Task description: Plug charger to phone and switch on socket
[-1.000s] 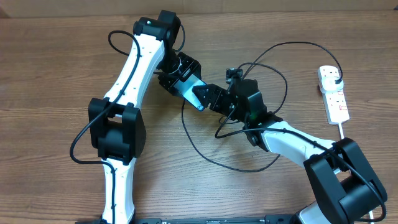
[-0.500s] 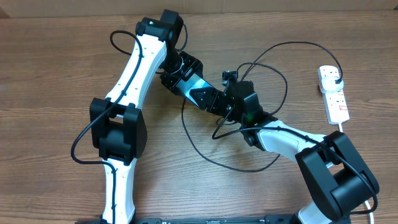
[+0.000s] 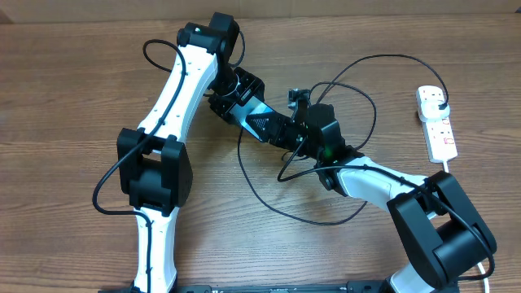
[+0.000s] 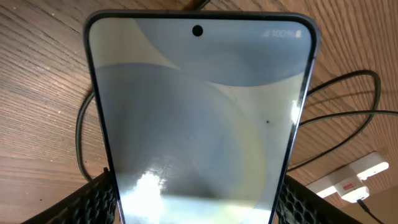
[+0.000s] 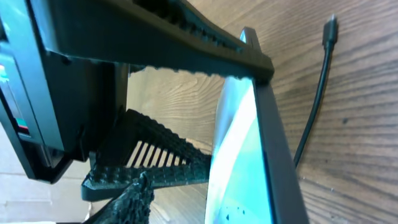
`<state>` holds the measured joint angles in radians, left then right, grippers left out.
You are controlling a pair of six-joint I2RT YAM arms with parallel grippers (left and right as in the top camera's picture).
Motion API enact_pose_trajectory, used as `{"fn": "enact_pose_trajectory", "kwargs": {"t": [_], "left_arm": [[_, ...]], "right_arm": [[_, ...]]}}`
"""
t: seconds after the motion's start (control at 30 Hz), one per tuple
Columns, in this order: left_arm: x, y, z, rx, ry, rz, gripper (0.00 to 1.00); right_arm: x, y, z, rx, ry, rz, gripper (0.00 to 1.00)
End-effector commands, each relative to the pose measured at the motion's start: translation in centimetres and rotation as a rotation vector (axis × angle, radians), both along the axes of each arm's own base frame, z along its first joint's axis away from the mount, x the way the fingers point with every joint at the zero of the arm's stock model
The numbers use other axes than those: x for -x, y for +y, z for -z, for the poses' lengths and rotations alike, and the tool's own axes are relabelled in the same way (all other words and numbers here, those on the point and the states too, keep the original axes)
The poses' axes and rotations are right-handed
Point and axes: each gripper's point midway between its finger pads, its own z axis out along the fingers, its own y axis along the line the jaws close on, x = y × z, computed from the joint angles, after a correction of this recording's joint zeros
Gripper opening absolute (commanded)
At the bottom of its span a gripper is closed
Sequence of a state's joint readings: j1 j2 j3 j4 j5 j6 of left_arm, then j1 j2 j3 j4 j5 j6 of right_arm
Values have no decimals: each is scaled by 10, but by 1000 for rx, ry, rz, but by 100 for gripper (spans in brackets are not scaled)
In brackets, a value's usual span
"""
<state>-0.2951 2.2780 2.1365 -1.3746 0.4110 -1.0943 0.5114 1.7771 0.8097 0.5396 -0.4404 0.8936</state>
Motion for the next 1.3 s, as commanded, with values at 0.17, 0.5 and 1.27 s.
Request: {"fn": "enact_pose_trajectory", "kwargs": {"t": [0.17, 0.5, 1.27], "left_arm": [[-5, -6, -14, 14, -39, -4, 4], [-4, -5, -14, 13, -36, 0, 4], [-2, -5, -14, 12, -36, 17, 14]], "right_arm": [[1, 6, -6, -17, 12, -26, 29], [-3, 2, -2, 3, 17, 13, 19], [-15, -9, 3, 36, 9, 101, 4]]}}
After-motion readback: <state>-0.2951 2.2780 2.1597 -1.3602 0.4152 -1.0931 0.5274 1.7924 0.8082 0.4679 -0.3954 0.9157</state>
